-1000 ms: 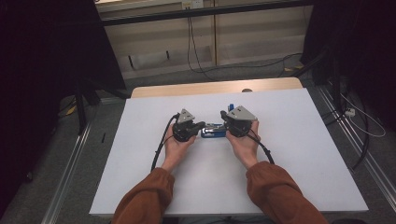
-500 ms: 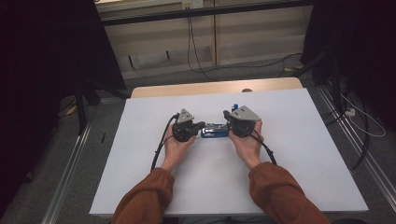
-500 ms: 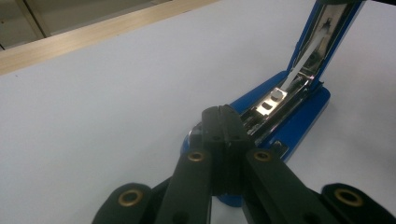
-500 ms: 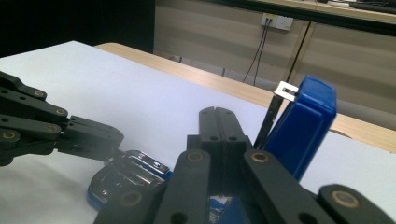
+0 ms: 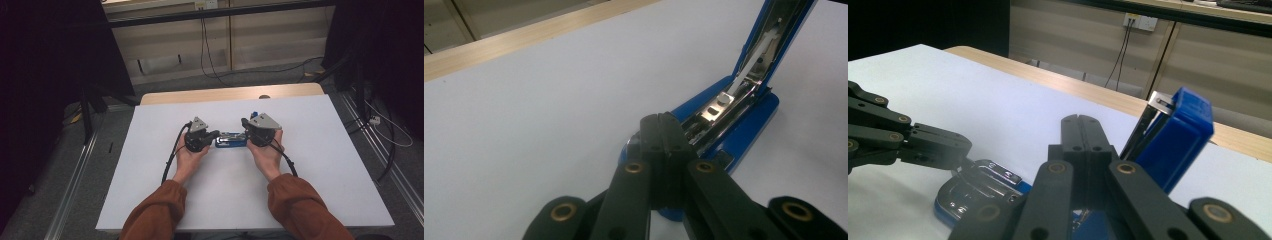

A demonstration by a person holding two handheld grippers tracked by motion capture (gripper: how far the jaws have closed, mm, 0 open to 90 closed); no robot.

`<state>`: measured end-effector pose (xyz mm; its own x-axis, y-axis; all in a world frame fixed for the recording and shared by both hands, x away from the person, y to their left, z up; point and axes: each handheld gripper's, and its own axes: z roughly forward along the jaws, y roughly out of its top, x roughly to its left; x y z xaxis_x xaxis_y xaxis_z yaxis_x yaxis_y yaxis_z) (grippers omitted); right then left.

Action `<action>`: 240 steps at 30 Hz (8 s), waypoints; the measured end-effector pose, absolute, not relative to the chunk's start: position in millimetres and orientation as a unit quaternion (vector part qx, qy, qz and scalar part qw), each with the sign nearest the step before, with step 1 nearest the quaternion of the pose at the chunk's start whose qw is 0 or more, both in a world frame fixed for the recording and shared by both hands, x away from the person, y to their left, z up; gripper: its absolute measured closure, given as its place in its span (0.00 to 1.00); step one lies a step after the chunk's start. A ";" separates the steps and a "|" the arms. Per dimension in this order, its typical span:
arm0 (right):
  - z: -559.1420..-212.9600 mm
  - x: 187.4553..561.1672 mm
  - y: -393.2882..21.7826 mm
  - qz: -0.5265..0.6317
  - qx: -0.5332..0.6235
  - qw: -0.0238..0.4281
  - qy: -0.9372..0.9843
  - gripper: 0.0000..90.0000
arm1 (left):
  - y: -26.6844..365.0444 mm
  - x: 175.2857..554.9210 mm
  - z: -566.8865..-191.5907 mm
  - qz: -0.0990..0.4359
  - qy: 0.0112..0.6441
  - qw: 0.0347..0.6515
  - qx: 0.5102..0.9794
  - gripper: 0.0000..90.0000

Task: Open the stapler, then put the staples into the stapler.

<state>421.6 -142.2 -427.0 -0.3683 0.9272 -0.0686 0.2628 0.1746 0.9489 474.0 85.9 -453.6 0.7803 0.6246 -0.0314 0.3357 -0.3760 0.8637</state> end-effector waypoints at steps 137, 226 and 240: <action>-446.1 409.9 -213.5 0.471 0.461 0.282 0.697 0.67 | 83.4 466.8 -438.8 0.173 0.307 0.493 0.796 0.53; -420.4 406.4 -272.2 0.470 0.464 0.214 0.720 0.07 | 184.6 341.7 -419.2 0.209 0.343 0.512 0.759 0.05; -411.6 423.1 -286.0 0.472 0.462 0.198 0.724 0.14 | 207.2 310.8 -417.6 0.206 0.353 0.510 0.757 0.05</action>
